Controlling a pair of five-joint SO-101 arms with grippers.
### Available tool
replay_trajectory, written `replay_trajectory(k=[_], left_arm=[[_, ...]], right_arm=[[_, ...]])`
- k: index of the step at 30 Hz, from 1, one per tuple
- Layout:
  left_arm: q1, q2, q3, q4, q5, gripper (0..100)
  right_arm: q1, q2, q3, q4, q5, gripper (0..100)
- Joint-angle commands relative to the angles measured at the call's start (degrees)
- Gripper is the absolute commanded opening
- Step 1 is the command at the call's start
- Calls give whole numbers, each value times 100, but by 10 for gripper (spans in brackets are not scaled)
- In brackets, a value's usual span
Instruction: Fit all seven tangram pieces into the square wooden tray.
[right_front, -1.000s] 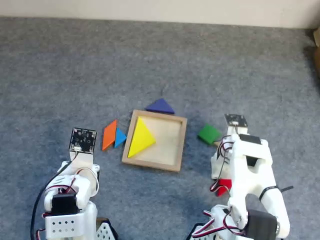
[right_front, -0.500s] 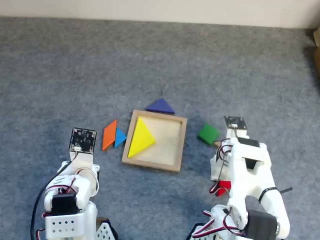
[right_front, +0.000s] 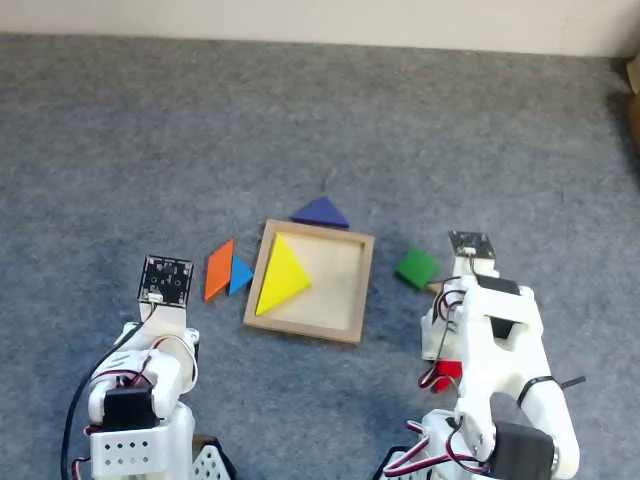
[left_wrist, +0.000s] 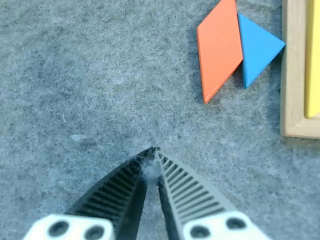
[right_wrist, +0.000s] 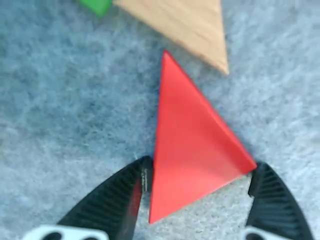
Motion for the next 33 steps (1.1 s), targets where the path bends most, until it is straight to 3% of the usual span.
replay_trajectory(k=[1,12,17,29,33], left_arm=[[-4,-4,40,18,-18,7],[-4,-4,40,18,-18,7],[-4,-4,40,18,-18,7],[-4,-4,40,18,-18,7],[-4,-4,40,18,-18,7]], right_arm=[[40,-224,-66,-75,-18,300],[-295,-180,-75,-84,-9,303],[-295,-180,-84,-84,-9,365],[-295,-163,-40,-92,738,364],[-295,-163,-31,-92,738,320]])
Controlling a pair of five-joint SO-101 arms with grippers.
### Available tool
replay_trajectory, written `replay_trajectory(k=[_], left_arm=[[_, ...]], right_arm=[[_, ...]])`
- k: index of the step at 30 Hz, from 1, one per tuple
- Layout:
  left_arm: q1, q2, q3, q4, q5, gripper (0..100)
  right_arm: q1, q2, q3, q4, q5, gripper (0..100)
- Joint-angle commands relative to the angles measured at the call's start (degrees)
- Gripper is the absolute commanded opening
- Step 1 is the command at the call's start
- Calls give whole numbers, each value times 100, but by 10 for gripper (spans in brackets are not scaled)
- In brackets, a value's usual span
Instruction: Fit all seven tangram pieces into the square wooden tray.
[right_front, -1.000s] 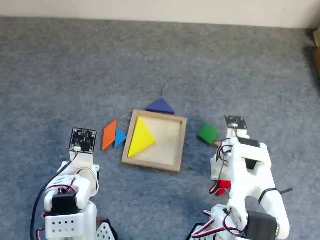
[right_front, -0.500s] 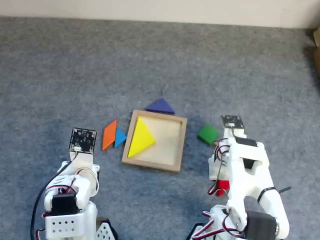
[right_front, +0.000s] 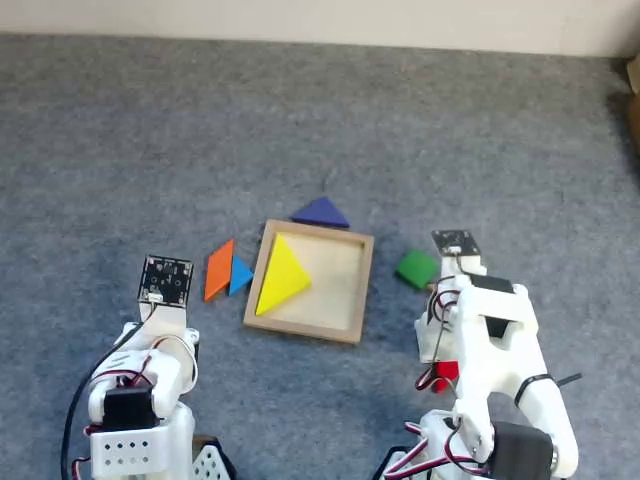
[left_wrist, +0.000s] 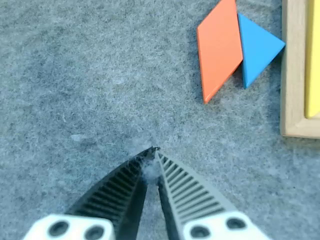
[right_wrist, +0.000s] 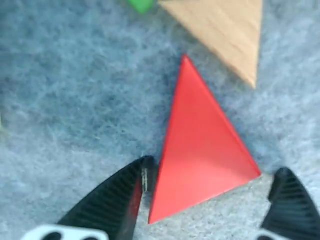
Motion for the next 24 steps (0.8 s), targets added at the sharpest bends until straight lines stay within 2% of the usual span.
replay_trajectory(k=[1,11,16,24], left_arm=[[-4,-4,40,18,-18,7],[-4,-4,40,18,-18,7],[-4,-4,40,18,-18,7],[-4,-4,40,18,-18,7]], right_arm=[[-92,-163,-31,-75,105,311],[-92,-163,-31,-75,97,306],[-66,-224,-66,-75,114,225],[-75,-233,-75,-22,114,217]])
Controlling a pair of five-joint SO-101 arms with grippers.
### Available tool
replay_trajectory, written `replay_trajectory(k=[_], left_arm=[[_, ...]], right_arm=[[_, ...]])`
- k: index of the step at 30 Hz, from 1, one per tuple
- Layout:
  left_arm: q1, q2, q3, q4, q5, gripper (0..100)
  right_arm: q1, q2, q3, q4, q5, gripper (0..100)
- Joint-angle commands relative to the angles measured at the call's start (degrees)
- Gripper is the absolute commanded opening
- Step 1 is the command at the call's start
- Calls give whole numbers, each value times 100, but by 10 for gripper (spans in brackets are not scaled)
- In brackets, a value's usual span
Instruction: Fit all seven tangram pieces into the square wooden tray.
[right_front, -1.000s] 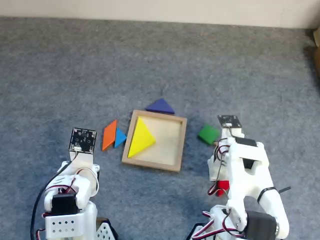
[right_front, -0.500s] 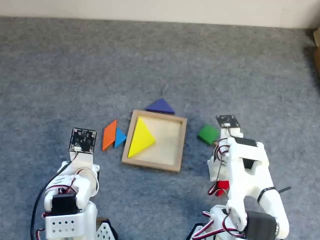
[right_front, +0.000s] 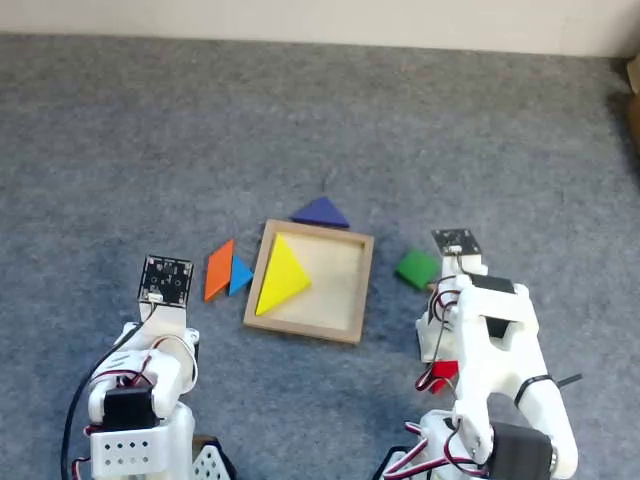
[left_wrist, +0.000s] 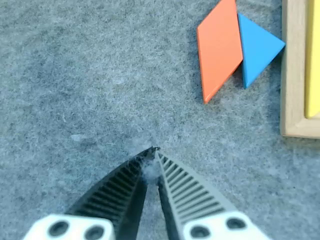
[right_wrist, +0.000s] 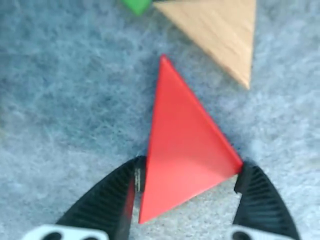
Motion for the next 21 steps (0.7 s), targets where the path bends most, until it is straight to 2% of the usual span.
replay_trajectory(k=[1,21], left_arm=[[-4,-4,40,18,-18,7],[-4,-4,40,18,-18,7]], right_arm=[[-84,-224,-57,-22,97,217],[-110,-224,-1341,1437,62,217]])
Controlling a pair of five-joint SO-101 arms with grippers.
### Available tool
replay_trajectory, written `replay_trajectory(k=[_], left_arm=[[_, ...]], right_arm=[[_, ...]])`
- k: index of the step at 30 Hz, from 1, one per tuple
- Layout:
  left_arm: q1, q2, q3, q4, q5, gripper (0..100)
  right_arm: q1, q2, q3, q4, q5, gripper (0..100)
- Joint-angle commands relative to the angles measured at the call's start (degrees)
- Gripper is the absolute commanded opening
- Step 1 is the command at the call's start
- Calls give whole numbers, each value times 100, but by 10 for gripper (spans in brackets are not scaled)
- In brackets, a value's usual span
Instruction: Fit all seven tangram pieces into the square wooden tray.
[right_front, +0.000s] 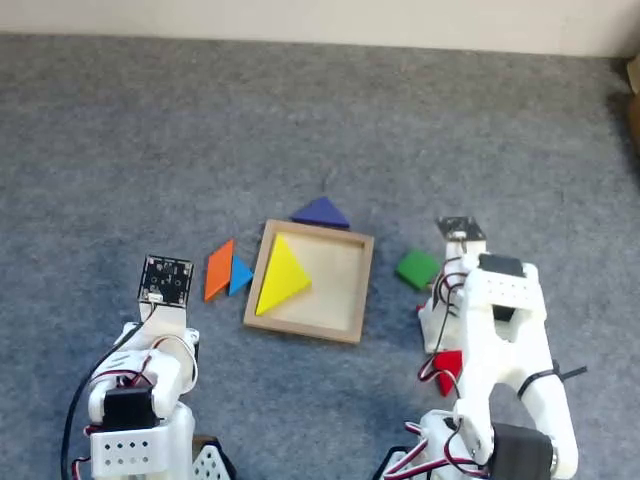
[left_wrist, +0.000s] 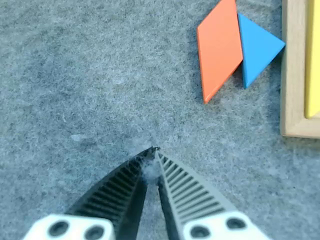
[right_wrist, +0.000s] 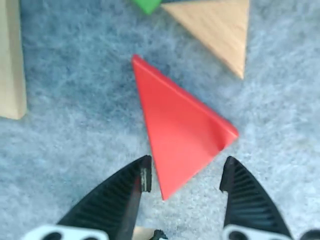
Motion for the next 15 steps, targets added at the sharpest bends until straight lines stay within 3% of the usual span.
replay_trajectory(k=[1,6,11,15], left_arm=[[-4,-4,40,18,-18,7],[-4,-4,40,18,-18,7],[-4,-4,40,18,-18,7],[-4,-4,40,18,-18,7]], right_arm=[[-101,-171,-391,163,70,217],[-66,-171,-391,119,97,224],[-57,-163,-391,119,97,354],[-75,-163,-391,110,97,372]])
